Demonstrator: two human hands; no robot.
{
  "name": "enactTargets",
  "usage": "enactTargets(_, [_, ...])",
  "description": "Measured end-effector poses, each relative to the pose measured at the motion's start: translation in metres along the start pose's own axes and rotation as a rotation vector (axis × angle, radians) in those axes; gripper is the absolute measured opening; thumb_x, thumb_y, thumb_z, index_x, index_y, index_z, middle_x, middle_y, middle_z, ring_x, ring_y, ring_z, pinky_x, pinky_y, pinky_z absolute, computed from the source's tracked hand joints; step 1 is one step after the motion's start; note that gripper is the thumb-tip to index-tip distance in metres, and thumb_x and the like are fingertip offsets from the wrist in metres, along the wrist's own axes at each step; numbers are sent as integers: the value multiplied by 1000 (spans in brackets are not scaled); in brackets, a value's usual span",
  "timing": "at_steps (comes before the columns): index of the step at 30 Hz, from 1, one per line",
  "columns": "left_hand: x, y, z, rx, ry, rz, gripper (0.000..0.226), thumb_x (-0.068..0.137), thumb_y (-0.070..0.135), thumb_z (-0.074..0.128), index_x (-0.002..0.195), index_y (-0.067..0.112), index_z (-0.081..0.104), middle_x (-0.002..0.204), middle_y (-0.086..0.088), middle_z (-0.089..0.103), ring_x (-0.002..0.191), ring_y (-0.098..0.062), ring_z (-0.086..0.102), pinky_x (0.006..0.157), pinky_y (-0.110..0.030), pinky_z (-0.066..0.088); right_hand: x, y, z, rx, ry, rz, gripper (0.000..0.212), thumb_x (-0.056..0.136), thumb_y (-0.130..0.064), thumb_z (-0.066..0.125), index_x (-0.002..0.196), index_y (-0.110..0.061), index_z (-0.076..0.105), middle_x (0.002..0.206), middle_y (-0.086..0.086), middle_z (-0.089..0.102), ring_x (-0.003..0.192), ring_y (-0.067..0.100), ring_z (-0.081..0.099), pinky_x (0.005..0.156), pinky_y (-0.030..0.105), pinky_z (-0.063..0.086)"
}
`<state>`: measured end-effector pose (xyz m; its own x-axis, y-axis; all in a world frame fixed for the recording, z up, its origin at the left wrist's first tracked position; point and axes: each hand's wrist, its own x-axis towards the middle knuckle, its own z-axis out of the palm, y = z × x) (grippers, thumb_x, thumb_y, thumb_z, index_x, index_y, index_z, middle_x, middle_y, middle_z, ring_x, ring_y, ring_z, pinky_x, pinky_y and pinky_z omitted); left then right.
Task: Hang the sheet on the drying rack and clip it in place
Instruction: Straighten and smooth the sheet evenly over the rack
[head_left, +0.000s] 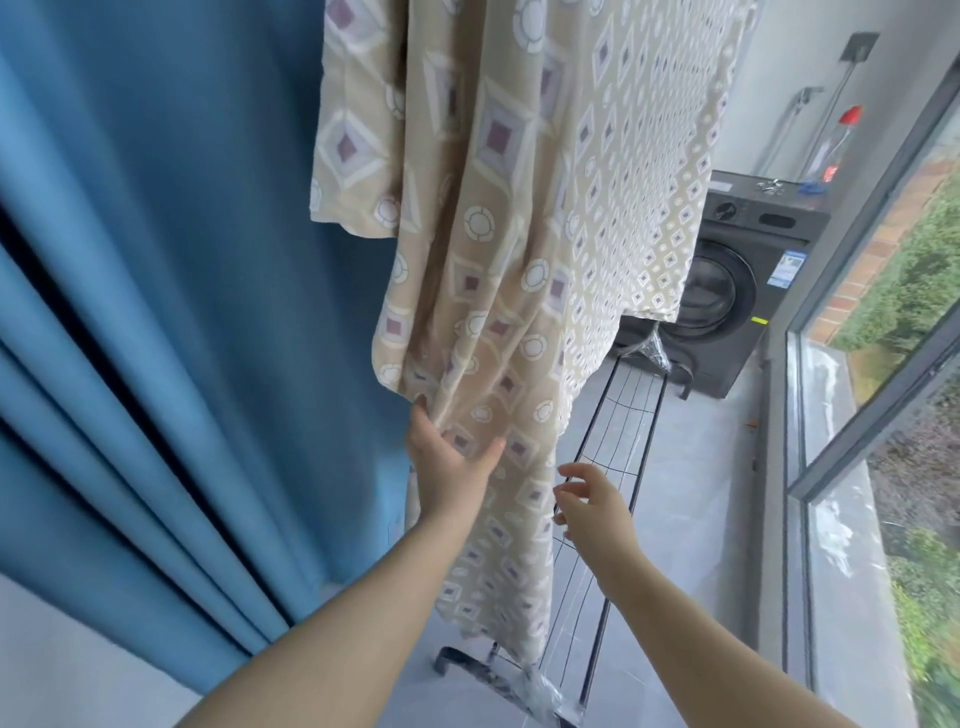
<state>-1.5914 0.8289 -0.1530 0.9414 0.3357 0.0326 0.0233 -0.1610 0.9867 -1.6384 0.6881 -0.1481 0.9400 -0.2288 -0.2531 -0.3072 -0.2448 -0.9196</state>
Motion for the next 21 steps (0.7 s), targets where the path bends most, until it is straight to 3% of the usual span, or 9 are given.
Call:
enactTargets(4, [3,18,14,2,-142,56,96,49,43,83,130,22,36,128,0,48,115,-19,55,98,-40,47,13,-13,-6,-72,23,-61,51,94,-16,48,141,-27,32,128,-2,46,75,10,52,57,22,40])
enactTargets(7, [9,38,14,36,-211,83,75,62,36,82,122,14,45,115,0,61,104,-15,62,91,-33,51,23,-27,-2,-117,-64,-140,62,91,-25,58,145,-27,26,133,-3,45,100,12,52,71,23,41])
enactTargets(9, [13,53,10,63,-168,131,54,73,29,77,117,15,50,105,5,64,90,-8,63,80,-24,50,29,-38,2,-104,-100,-172,51,91,-26,57,138,-25,37,122,-5,55,98,13,59,66,22,44])
enactTargets(12, [24,69,-1,176,-111,191,19,86,26,64,101,15,58,89,1,68,84,-18,65,78,-30,50,32,-49,3,-145,-60,-215,7,93,-19,53,100,-18,55,89,-7,61,70,5,57,54,15,38])
enactTargets(15, [39,67,-21,253,-71,189,11,88,26,57,94,18,61,82,-3,70,82,-25,67,81,-41,53,29,-50,3,-258,-14,-294,24,91,-11,52,70,-19,45,69,-5,55,56,0,49,47,9,34])
enactTargets(18, [46,62,-46,273,10,175,7,88,26,58,89,20,60,85,-4,70,84,-26,67,84,-42,52,14,-50,17,-377,-120,-396,32,86,-9,56,63,-26,41,66,-5,51,66,13,47,55,12,34])
enactTargets(21, [44,65,-57,276,85,160,9,89,27,57,82,21,56,84,-5,68,87,-28,64,82,-40,51,4,-55,37,-398,-273,-486,37,84,-9,58,60,-30,41,63,-7,49,65,12,47,58,15,35])
